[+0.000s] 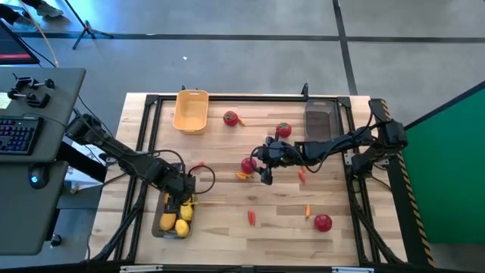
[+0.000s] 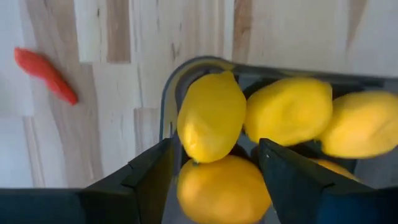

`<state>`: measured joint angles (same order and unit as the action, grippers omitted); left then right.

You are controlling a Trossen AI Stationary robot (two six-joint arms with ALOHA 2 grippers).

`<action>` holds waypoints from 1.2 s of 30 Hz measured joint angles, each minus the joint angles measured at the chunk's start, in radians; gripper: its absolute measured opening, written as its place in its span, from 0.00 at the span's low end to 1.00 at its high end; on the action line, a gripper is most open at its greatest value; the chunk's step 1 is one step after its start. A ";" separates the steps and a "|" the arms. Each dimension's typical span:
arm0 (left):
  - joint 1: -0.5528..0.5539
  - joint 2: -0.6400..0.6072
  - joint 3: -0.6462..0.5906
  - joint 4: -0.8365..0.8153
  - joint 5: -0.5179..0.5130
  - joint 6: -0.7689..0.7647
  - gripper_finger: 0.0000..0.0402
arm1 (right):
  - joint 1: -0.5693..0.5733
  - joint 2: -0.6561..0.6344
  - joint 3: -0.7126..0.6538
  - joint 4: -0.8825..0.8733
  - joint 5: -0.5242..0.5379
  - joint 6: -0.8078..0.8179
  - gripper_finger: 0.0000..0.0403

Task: Sort produce into baskets
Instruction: Put the tomato into the top gray bin

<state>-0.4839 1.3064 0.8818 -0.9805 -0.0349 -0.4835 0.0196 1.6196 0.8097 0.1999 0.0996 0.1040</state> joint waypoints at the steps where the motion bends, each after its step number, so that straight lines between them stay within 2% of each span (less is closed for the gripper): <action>1: -0.001 -0.004 0.000 -0.013 0.001 0.003 0.52 | 0.000 0.000 0.000 0.000 0.005 0.003 0.64; 4: -0.002 -0.028 0.000 -0.022 0.018 0.009 0.46 | 0.003 0.000 0.000 0.000 0.046 0.003 0.62; 7: -0.002 -0.071 0.000 -0.011 0.028 0.015 0.35 | 0.010 0.000 0.000 0.000 0.091 -0.010 0.55; 11: 0.008 -0.147 0.000 0.039 0.052 0.047 0.18 | 0.022 0.000 0.000 0.001 0.153 -0.009 0.36; 14: 0.043 -0.199 0.001 0.096 0.061 0.069 0.04 | 0.022 0.000 0.000 0.014 0.162 -0.014 0.19; 16: 0.076 -0.226 0.000 0.136 0.073 0.092 0.01 | 0.022 0.000 0.000 0.030 0.163 -0.016 0.09; 18: 0.112 -0.240 0.001 0.182 0.078 0.128 0.02 | 0.022 0.001 0.000 0.050 0.163 -0.033 0.02; 23: 0.210 -0.243 -0.030 0.369 0.147 0.238 0.00 | 0.020 0.023 0.000 0.120 0.181 -0.044 0.04; 26: 0.270 -0.238 -0.075 0.515 0.181 0.304 0.00 | 0.020 0.056 0.000 0.165 0.185 -0.046 0.01; 32: 0.383 -0.238 -0.150 0.751 0.179 0.392 0.00 | 0.019 0.119 -0.054 0.370 0.187 -0.039 0.00; 36: 0.438 -0.238 -0.169 0.831 0.180 0.436 0.00 | 0.019 0.122 -0.088 0.453 0.188 0.000 0.00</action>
<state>-0.0454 1.0682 0.7125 -0.1493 0.1452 -0.0473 0.0391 1.7420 0.7217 0.6530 0.2875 0.1039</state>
